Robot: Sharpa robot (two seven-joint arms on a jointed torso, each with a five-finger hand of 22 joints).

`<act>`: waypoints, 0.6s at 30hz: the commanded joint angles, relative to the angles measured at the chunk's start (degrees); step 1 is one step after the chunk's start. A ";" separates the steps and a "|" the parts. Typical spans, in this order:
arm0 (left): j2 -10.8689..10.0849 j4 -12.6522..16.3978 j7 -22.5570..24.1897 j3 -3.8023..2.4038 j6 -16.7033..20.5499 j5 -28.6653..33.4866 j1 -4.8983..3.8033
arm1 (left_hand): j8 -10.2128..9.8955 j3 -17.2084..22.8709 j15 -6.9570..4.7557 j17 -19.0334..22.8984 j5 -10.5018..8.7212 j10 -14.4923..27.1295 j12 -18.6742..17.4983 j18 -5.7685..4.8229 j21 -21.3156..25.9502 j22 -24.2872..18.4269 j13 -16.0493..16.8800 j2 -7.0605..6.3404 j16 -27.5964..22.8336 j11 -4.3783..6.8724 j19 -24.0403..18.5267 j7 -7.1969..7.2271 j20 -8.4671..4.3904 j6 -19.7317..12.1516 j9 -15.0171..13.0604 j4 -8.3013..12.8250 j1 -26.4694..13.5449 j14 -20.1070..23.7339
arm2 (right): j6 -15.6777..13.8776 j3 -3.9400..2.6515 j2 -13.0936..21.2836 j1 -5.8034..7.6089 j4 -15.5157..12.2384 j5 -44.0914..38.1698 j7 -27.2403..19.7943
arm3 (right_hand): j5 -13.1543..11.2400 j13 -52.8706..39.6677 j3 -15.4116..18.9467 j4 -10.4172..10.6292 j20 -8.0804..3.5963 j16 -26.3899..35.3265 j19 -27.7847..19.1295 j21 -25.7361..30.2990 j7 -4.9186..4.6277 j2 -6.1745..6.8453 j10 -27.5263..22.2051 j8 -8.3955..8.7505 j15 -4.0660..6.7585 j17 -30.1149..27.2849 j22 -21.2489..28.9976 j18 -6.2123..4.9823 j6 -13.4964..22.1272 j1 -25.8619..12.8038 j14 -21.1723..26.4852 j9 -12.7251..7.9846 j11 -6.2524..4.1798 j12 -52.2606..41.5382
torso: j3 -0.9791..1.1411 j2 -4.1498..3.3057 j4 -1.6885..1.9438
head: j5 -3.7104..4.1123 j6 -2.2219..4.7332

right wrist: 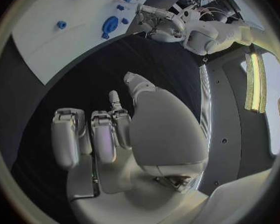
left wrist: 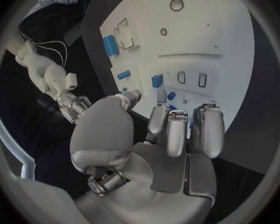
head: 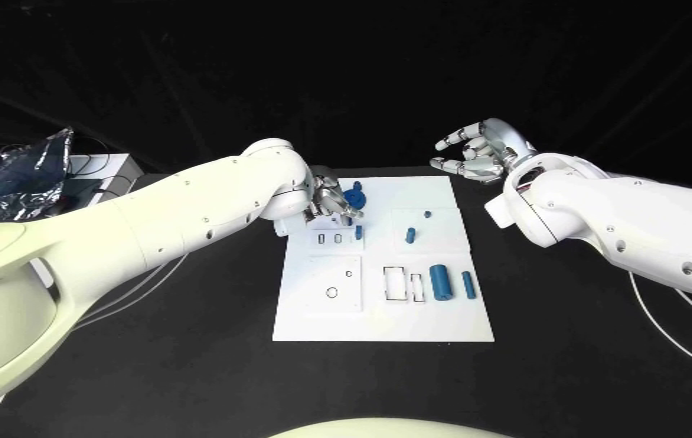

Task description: Assemble the parts on the task board

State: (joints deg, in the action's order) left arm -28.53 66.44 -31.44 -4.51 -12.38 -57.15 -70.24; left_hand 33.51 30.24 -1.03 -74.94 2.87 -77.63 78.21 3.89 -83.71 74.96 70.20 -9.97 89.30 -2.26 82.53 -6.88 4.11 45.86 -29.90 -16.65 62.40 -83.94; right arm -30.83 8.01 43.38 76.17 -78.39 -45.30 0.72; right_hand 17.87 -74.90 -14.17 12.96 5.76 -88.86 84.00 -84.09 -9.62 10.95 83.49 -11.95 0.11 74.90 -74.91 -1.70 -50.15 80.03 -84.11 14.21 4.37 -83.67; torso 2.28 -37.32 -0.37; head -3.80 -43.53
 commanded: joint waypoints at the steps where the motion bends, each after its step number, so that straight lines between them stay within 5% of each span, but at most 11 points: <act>1: 1.09 -0.87 -3.06 0.15 -5.10 -2.95 -0.47 | 0.14 0.45 -0.25 -14.05 0.04 -0.10 0.18 -0.84 -0.22 0.44 -0.21 -0.16 0.21 -0.24 0.38 -0.12 0.13 -0.56 -0.16 -0.06 -1.34 -5.74 | 2.04 -0.03 -0.17 0.10 0.10 -1.56 0.83 | 0.33 -8.23 -0.27 0.13 0.22 0.34 3.05 0.30 -0.06 0.65 -0.07 -0.28 -0.39 11.27 -9.38 -0.03 0.36 0.02 -4.97 -0.07 0.37 0.36 | 0.03 -0.07 -0.09 | 0.07 -0.08; 18: 4.98 -5.24 -4.16 0.81 -11.50 -3.94 -1.23 | 0.16 1.05 -0.21 -14.18 0.04 0.52 -0.36 -0.88 -0.32 0.66 -1.05 0.30 0.27 -0.27 0.44 -0.15 0.17 -0.77 -0.45 0.03 -2.49 -5.78 | 2.42 -0.07 -0.53 0.49 0.32 -2.55 1.65 | 0.40 -8.20 -0.27 0.16 0.24 0.34 3.03 0.35 -0.07 0.69 -0.10 -0.30 -0.40 11.28 -9.33 -0.05 0.42 -0.02 -4.97 -0.08 0.38 0.39 | -0.10 -0.22 -0.06 | 0.44 -0.79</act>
State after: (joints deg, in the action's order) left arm -23.82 61.46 -35.04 -3.71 -20.62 -60.32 -71.36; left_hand 33.50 31.01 -1.03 -74.93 2.87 -77.40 78.21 3.90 -83.70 74.95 69.20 -9.75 89.30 -2.48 82.73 -6.88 4.31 45.45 -30.27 -16.67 60.36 -83.94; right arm -29.39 7.98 42.92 76.61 -78.07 -46.80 2.22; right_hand 17.87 -74.94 -14.16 12.96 5.76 -88.86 84.00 -84.09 -9.62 10.95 83.49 -11.95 0.12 74.90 -74.92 -1.70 -50.15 80.02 -84.11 14.21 4.37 -83.67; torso 2.21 -37.50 -0.41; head -3.40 -44.21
